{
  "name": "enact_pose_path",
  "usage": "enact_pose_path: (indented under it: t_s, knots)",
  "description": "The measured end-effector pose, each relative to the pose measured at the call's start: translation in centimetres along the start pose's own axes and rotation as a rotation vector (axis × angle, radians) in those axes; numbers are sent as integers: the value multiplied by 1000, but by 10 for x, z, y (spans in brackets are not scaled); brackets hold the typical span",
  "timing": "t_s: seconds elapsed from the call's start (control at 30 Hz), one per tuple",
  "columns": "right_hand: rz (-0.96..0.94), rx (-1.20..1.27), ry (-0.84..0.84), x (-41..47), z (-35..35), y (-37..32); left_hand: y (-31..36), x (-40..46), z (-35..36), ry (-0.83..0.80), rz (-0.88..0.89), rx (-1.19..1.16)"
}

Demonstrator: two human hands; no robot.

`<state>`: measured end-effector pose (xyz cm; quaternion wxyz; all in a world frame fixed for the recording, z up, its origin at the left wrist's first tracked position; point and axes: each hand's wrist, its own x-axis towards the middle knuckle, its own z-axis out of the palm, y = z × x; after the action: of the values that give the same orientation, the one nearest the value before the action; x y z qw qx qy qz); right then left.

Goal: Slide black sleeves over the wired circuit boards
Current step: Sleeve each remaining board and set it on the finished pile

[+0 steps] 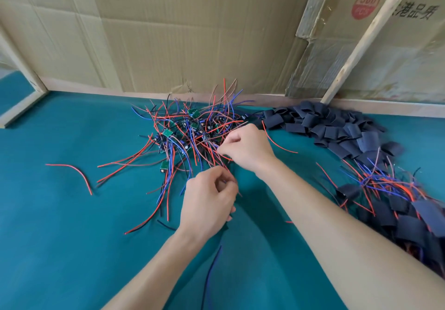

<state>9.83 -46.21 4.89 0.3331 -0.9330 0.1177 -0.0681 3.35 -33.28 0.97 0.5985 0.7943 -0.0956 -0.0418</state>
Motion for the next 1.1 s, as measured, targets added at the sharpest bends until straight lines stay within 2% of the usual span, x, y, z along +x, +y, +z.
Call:
enact_pose_path:
  t_s: [0.1,0.27,0.5,0.73,0.9,1.03,1.1]
  knots:
    - [37,84,27,0,-14,4,-2,4,-2,43,-57,-64]
    - [43,169,15,-9,-29,11,0,5,-4,-19,-132,-167]
    - [192,608,46,-28,-48,22,6,3,-4,18,-119,-320]
    - [217,1051,11,-67,-66,25,12,2,-2,-74,-188,-511]
    - [87,1097,-44,-102,-69,31,10,1,-3,-141,-236,-528]
    - [29,1091,-8,-117,-69,35,6,0,-1,-103,-151,-415]
    - [23,1159,-50,-122,-70,35,7,0,-2,-155,-168,-412]
